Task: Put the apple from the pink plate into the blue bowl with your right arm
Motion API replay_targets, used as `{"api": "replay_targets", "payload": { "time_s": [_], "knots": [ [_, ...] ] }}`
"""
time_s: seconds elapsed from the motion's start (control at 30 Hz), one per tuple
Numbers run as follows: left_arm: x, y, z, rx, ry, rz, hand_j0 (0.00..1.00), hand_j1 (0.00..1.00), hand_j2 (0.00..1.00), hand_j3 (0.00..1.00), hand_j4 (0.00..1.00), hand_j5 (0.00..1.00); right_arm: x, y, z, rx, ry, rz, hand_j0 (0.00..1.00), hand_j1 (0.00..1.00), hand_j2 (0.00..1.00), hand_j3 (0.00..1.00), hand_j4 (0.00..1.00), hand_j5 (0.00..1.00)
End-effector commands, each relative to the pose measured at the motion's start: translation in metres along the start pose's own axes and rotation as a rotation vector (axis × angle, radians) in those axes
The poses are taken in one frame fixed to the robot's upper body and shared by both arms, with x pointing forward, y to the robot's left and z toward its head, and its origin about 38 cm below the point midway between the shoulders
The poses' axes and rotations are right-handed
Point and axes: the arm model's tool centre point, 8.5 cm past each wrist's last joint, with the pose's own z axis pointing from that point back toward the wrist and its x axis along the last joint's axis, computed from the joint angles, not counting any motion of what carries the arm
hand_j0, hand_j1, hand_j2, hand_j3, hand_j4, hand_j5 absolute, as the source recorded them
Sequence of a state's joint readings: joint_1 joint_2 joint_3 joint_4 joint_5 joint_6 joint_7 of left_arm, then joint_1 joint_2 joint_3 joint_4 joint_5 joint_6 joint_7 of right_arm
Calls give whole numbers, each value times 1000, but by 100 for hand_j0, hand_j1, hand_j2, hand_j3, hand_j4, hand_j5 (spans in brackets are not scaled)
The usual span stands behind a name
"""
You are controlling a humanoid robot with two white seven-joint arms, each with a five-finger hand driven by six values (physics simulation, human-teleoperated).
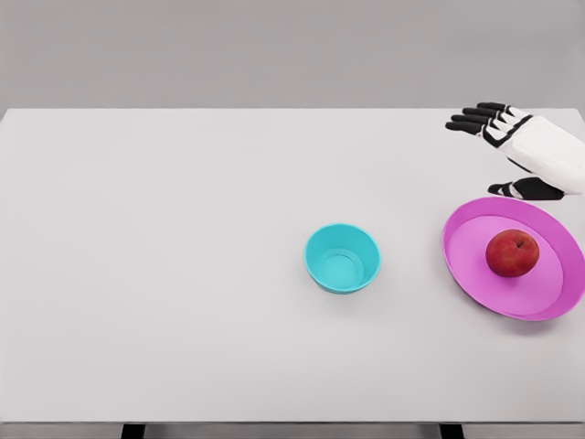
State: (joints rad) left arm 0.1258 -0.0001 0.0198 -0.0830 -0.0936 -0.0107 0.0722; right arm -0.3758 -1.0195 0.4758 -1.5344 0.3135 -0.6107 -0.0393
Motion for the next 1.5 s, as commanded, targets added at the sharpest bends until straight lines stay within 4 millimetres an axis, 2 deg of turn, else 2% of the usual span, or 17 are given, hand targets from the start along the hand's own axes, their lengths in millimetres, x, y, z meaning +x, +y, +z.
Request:
{"api": "replay_targets", "payload": {
  "time_s": [0.0,0.1,0.13,0.2,0.23,0.37,0.4,0.47,0.53,0.57,0.67,0.8,1.13,1.23,1.47],
  "knots": [
    [0,0,0,0,0,0,100,100,100,100,100,100,1,-1,1,-1,-2,-2,100,100,100,100,100,100],
    [0,0,0,0,0,0,100,100,100,100,100,100,-2,-17,5,-22,8,29,100,100,100,100,100,100],
    [0,0,0,0,0,-1,100,100,100,100,100,100,-6,-30,12,-31,24,55,100,100,100,100,100,100],
    [0,0,0,0,0,0,100,100,100,100,100,100,2,-35,13,-5,-1,75,100,100,100,100,100,100],
    [0,0,0,0,0,0,100,100,100,100,100,100,1,-33,14,43,2,82,100,100,100,100,100,100],
    [0,0,0,0,0,0,100,100,100,100,100,100,-4,-32,29,469,46,131,100,100,100,100,100,100],
    [0,0,0,0,0,0,100,100,100,100,100,100,-5,-36,33,501,50,113,100,100,100,100,100,100],
    [0,0,0,0,0,0,100,100,100,100,100,100,-6,-52,36,460,50,83,100,100,100,100,100,100],
    [0,0,0,0,0,-1,100,100,100,100,100,100,-6,-59,38,447,53,87,100,100,100,100,100,100],
    [0,0,0,0,0,0,100,100,100,100,100,100,-6,-56,40,453,55,79,100,100,100,100,100,100],
    [0,0,0,0,0,0,100,100,100,100,100,100,-2,-28,47,507,46,28,100,100,100,100,100,100],
    [0,0,0,0,0,0,100,100,100,100,100,100,-1,-15,53,538,49,2,100,100,100,100,100,100],
    [0,0,0,0,0,0,100,100,100,100,100,100,-18,19,64,565,110,-71,100,100,100,100,100,100],
    [0,0,0,0,0,0,100,100,100,100,100,100,-20,33,61,573,112,-93,100,100,100,100,100,100],
    [0,0,0,0,0,0,100,100,100,100,100,100,-16,42,51,593,86,-95,100,100,100,100,100,100]
  ]
}}
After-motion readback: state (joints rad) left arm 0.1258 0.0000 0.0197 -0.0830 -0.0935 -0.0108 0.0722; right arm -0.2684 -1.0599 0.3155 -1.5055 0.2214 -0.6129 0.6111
